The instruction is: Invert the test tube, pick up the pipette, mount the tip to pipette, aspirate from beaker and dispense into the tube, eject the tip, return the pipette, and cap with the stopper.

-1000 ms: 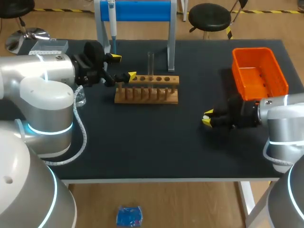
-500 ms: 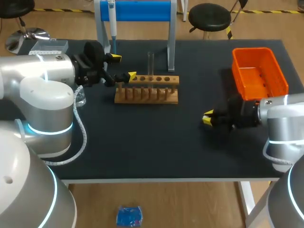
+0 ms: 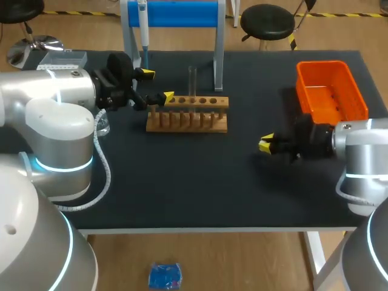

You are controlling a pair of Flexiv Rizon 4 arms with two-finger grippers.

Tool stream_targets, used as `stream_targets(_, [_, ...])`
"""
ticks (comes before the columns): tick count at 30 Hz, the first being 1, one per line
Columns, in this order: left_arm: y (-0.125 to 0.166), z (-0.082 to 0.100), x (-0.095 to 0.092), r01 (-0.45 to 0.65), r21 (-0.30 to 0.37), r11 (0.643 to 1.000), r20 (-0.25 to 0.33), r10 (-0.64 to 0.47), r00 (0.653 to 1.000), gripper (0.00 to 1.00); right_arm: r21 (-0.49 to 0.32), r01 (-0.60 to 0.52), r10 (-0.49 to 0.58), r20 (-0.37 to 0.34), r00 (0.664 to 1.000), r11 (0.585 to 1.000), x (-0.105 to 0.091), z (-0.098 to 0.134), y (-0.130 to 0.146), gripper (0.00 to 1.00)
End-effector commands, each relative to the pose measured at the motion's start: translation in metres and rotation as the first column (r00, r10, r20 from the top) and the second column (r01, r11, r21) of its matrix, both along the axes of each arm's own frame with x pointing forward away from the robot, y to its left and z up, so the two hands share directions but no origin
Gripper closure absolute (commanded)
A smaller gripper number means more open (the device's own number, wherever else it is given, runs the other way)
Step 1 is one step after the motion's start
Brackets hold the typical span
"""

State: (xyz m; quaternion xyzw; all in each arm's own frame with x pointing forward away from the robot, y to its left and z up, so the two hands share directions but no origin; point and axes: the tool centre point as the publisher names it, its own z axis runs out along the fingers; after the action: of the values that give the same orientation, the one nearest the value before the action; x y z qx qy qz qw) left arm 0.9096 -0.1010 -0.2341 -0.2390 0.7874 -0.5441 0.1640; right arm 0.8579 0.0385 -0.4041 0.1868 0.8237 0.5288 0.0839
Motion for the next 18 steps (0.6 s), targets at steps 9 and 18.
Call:
stream_targets(9, [-0.001,-0.002,0.000,-0.004,-0.004,1.000,0.005,0.004,1.000,0.00,-0.007,-0.039,0.039,0.019,0.999,0.999,-0.002,0.093,0.007,1.00])
stream_targets(18, [-0.001,-0.002,0.000,-0.004,-0.004,1.000,0.005,0.004,1.000,0.00,-0.011,-0.048,0.049,0.025,0.999,0.999,0.015,0.157,0.028,1.00])
